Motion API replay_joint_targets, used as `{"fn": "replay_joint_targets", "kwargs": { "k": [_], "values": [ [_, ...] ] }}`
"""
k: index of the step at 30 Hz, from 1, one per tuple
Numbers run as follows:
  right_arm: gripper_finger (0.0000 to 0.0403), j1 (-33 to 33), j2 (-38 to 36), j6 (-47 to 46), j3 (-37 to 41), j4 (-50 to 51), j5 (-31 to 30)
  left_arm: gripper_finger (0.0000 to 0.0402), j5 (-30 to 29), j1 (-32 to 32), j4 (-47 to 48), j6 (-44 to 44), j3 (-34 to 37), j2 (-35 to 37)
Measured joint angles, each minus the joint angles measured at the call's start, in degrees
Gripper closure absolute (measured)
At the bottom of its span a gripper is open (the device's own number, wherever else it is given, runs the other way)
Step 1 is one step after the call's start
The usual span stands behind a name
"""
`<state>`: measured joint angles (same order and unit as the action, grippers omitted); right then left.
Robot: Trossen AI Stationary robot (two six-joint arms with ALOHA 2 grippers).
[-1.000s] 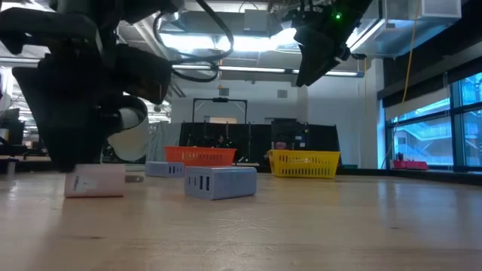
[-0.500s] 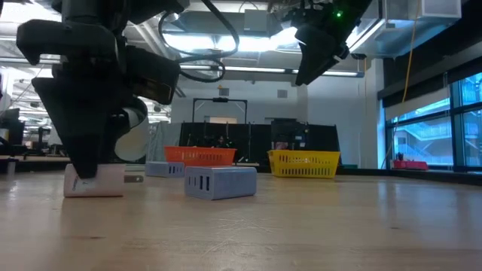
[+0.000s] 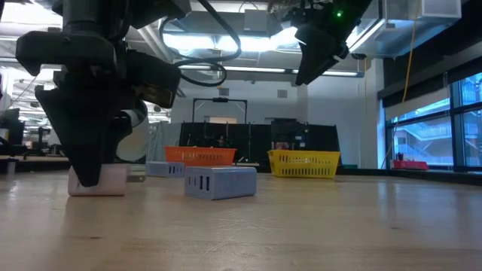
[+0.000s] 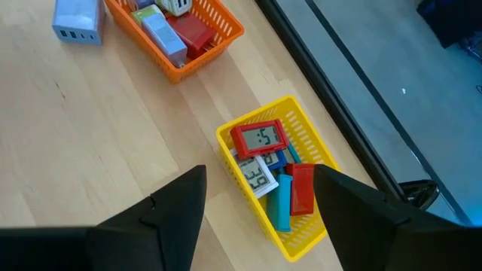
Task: Pick & Place Office items
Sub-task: Put the pink charger adapter into the orange bin
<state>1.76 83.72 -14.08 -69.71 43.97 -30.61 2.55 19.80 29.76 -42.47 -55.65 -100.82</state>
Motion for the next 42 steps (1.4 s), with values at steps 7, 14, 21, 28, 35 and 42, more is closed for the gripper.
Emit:
{"fn": "replay_joint_targets", "kwargs": {
  "k": [7, 14, 21, 28, 35, 42],
  "values": [
    [0.0158, -0.1, 0.0, 0.0, 0.0, 0.2, 0.0, 0.0202, -0.7, 0.0, -0.1, 0.1, 0.1, 0.0],
    [0.0158, -0.1, 0.0, 0.0, 0.0, 0.2, 0.0, 0.0201, -0.7, 0.0, 0.4, 1.2, -0.9, -0.2],
    [0.0158, -0.1, 0.0, 0.0, 0.0, 0.4, 0.0, 0.0203, -4.8, -0.2, -1.3, 4.5, -4.3, -0.5],
    [0.0158, -0.1, 0.0, 0.2, 0.0, 1.8, 0.0, 0.0205, -5.5, -1.1, 0.8, 5.8, -6.1, -0.5],
    [0.0158, -0.1, 0.0, -1.0, 0.0, 6.3, -7.4, 0.0205, -8.8, -1.8, 3.3, 5.7, -6.1, 0.0],
    [0.0158, 1.6, 0.0, -4.9, 0.0, 11.9, -11.5, 0.0206, -18.6, -3.5, 3.4, 6.0, -6.2, 5.9]
  ]
}}
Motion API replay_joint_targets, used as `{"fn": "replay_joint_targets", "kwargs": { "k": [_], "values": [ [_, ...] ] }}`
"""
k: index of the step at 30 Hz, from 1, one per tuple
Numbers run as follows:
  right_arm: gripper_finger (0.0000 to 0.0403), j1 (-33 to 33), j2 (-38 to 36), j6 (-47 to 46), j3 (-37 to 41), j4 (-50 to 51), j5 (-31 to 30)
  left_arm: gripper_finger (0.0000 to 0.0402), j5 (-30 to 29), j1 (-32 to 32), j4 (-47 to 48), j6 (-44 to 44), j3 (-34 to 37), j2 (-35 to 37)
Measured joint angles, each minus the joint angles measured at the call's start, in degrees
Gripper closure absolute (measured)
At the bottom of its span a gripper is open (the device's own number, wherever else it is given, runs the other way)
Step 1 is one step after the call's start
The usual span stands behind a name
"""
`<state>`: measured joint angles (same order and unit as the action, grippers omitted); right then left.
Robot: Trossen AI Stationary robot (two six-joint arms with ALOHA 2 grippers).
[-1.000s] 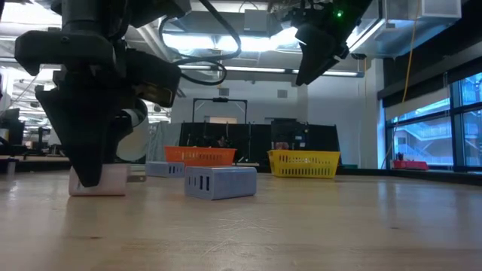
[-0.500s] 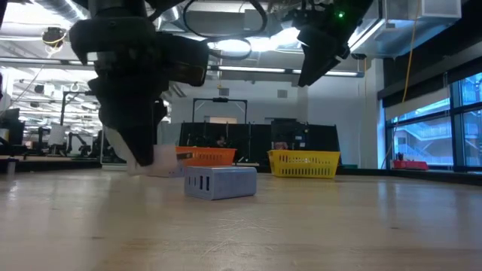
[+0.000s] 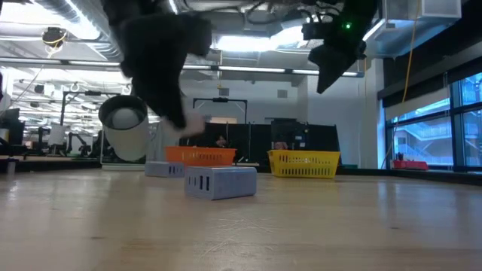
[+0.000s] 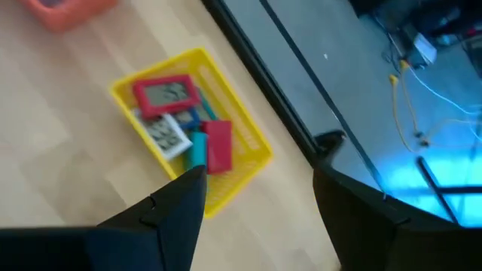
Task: Pick & Place Office items
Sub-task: Put the pink charger adapter into the orange bin
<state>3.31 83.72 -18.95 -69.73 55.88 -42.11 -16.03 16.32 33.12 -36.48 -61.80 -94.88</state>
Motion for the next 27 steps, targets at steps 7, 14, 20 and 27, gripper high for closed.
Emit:
{"fn": "replay_joint_targets", "kwargs": {
  "k": [7, 14, 20, 27],
  "values": [
    [0.0158, 0.7, 0.0, -3.0, 0.0, 3.8, -3.6, 0.0206, -14.7, -1.1, 1.9, 2.7, 0.5, 9.6],
    [0.0158, 0.7, 0.0, -3.1, 0.0, 4.0, -3.5, 0.0205, -32.2, -3.5, 0.2, 7.6, 2.4, 20.1],
    [0.0158, 0.8, 0.0, -3.2, 0.0, 3.9, -2.0, 0.0205, -33.3, -8.1, -9.7, 16.9, 6.2, 25.9],
    [0.0158, 0.7, 0.0, -3.4, 0.0, 4.0, -1.4, 0.0204, -28.5, -17.0, -19.1, 21.6, 15.7, 30.5]
  ]
}}
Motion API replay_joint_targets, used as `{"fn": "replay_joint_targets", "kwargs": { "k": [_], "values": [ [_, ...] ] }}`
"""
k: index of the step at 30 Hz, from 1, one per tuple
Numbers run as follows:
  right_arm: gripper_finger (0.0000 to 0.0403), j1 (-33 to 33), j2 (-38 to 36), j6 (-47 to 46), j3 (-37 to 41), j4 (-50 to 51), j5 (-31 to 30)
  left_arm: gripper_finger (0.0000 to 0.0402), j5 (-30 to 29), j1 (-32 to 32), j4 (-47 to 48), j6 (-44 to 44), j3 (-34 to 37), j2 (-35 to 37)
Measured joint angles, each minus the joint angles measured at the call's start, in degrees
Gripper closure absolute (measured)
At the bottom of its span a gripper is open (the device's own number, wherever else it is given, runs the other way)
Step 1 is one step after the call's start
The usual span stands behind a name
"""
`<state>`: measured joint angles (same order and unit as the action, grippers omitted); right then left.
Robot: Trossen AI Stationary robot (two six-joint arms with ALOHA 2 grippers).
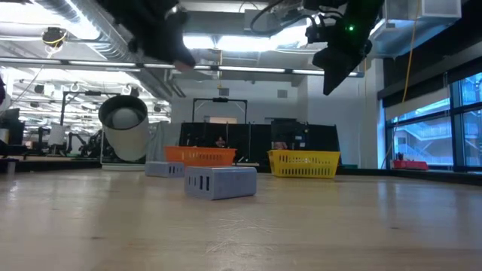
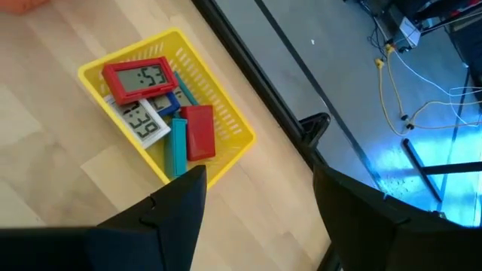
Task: Pick & Place Office items
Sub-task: Put the pink charger adapter into the orange bin
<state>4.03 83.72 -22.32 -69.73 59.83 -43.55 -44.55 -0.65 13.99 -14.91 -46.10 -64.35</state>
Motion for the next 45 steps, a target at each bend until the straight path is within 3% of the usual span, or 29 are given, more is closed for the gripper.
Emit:
{"fn": "replay_joint_targets", "kwargs": {
  "k": [9, 21, 36, 45],
  "values": [
    [0.0158, 0.0, 0.0, 0.0, 0.0, -0.2, 1.1, 0.0205, 16.1, -12.7, -16.8, 2.7, 12.8, 1.8],
    [0.0158, 0.0, 0.0, 0.0, 0.0, -1.2, 2.4, 0.0205, 32.1, -22.9, -16.9, 4.2, 15.7, 0.3],
    [0.0158, 0.0, 0.0, 0.3, 0.0, -2.2, 4.0, 0.0205, 39.7, -27.2, -19.2, 4.3, 15.6, -12.0],
    [0.0158, 0.0, 0.0, 0.3, 0.0, -2.4, 4.2, 0.0205, 41.7, -27.6, -20.0, 4.3, 15.6, -14.5]
  ]
}}
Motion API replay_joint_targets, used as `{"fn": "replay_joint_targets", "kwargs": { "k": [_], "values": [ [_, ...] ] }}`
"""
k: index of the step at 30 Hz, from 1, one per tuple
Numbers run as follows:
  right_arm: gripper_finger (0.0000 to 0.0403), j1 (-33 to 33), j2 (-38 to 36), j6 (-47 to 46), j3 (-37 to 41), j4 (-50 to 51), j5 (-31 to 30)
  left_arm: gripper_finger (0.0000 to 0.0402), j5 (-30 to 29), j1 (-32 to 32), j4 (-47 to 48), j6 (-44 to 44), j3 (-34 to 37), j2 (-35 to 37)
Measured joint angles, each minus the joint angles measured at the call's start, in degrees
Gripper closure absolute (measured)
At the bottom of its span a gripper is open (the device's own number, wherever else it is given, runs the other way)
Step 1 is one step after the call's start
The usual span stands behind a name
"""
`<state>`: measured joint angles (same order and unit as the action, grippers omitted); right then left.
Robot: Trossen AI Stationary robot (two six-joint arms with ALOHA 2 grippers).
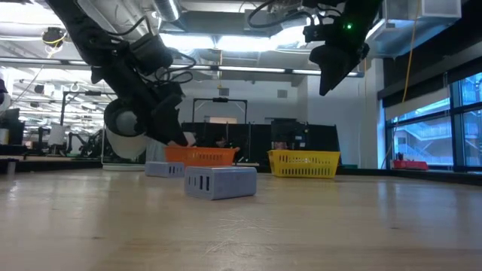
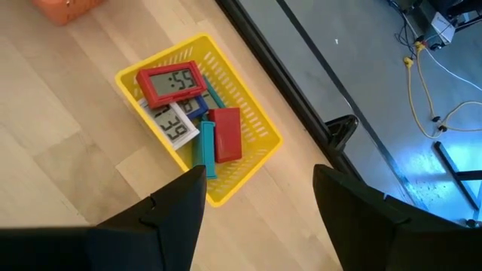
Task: Pick & Place Office items
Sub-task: Put the pink charger adapter into the orange bin
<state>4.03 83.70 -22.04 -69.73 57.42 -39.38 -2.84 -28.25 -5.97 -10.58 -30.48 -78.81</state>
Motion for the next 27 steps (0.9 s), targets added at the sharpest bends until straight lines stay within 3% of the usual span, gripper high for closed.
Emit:
{"fn": "replay_joint_targets", "kwargs": {
  "k": [27],
  "values": [
    [0.0158, -0.2, 0.0, 0.1, 0.0, 0.0, 1.3, 0.0192, 2.0, 0.0, -0.2, -4.8, -0.2, 0.2]
  ]
}}
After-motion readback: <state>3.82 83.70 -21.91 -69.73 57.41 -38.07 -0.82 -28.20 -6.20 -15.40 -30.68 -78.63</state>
